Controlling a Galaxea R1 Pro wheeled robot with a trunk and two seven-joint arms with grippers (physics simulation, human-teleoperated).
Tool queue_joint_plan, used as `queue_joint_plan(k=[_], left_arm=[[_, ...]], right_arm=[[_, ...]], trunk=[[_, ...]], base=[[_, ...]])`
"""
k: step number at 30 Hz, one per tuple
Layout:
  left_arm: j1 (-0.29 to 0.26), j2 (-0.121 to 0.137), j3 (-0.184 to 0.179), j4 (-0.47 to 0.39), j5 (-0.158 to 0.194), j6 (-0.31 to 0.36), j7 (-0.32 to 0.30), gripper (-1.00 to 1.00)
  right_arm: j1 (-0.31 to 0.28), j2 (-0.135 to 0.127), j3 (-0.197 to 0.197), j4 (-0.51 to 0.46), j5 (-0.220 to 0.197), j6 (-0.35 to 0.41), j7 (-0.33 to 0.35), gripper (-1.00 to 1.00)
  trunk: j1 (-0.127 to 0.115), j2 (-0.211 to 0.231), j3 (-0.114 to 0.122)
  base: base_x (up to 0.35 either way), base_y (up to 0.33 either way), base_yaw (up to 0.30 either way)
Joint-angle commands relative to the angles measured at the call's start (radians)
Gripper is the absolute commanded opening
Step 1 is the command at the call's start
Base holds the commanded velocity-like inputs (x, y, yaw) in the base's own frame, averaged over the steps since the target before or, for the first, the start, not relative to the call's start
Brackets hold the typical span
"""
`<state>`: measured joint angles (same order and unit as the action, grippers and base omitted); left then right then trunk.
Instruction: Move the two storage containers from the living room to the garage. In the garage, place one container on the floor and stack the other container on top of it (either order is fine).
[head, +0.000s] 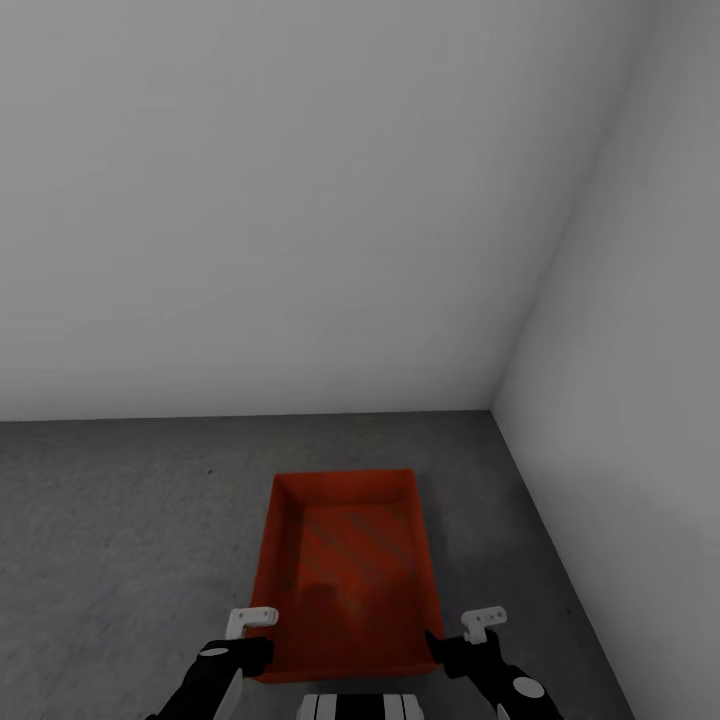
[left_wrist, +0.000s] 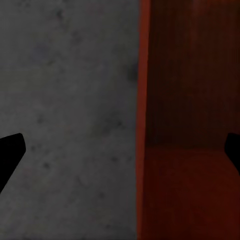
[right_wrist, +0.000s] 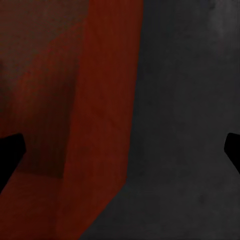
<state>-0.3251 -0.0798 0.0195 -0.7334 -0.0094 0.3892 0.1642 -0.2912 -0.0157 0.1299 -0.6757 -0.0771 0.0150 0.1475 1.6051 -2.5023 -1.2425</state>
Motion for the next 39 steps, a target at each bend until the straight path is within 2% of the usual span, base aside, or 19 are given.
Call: queue_joint_plan(k=[1,20,31,39], left_arm=[[0.000,-0.001,0.002,-0.002,-0.001,0.005,0.002,1.00],[0.000,-0.006,0.002,-0.003,0.000,0.006,0.001,1.00],[0.000,-0.006,0.002,-0.003,0.001,0.006,0.000,1.00],[0.000,-0.007,0.001,-0.003,0.001,0.007,0.000,1.00]], right_arm=[[0.000,-0.001,0.004,-0.001,-0.008,0.001,0.000,1.00],[0.000,-0.001,0.004,-0.001,-0.009,0.000,0.000,1.00],[0.000,-0.001,0.004,-0.001,-0.010,0.000,0.001,1.00],[0.000,-0.001,0.004,-0.001,-0.009,0.000,0.000,1.00]], trunk=[[0.000,0.000,-0.001],[0.000,0.000,-0.001],[-0.005,0.002,0.042],[-0.036,0.058,0.067]], base=[[0.000,0.000,0.000],[0.000,0.000,0.000],[0.000,0.000,0.000],[0.000,0.000,0.000]])
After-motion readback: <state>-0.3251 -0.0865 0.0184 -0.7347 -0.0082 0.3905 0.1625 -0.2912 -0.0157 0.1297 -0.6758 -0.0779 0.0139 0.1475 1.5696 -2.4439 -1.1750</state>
